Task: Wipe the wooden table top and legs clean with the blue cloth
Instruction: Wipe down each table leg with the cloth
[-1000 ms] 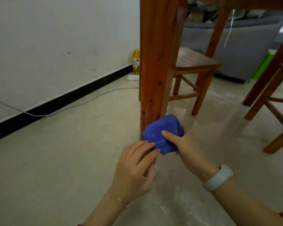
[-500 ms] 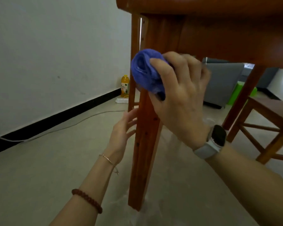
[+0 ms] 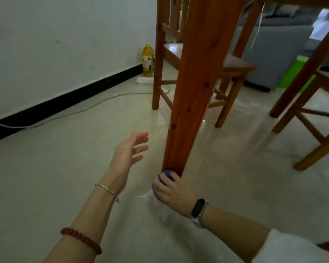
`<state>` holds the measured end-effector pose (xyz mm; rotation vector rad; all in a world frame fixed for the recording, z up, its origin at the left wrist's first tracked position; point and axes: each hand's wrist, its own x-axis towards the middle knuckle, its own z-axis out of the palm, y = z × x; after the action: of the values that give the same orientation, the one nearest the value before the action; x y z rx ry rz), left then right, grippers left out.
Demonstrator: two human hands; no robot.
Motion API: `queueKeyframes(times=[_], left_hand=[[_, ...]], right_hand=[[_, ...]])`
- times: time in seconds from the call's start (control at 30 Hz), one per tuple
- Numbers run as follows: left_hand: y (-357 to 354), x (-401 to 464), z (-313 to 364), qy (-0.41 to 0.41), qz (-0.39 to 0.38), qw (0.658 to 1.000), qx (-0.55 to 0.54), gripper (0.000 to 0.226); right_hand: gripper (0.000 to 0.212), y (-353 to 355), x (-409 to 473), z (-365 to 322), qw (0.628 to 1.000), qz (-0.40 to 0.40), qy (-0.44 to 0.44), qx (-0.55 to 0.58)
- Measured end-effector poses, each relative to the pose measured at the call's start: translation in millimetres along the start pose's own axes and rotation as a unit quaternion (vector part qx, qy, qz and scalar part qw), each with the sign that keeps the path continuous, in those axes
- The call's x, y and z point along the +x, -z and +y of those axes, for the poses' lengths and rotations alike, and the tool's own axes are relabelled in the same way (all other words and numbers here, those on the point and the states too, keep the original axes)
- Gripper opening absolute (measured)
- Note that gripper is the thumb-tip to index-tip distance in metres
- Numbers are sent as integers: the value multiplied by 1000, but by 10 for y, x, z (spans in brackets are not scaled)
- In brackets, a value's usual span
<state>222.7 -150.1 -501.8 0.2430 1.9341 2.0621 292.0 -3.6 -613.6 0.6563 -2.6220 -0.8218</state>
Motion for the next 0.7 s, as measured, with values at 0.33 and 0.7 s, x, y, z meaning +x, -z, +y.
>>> queueKeyframes(times=[0.33,0.7], left_hand=[[-36,-7,-220,-18,45,997,62,23],[-55,-128,-446,43,113,992,34,21]], right_hand=[[24,813,-145,733,926,298,-162,167],[43,-243,-199,-115,993,91,-27,76]])
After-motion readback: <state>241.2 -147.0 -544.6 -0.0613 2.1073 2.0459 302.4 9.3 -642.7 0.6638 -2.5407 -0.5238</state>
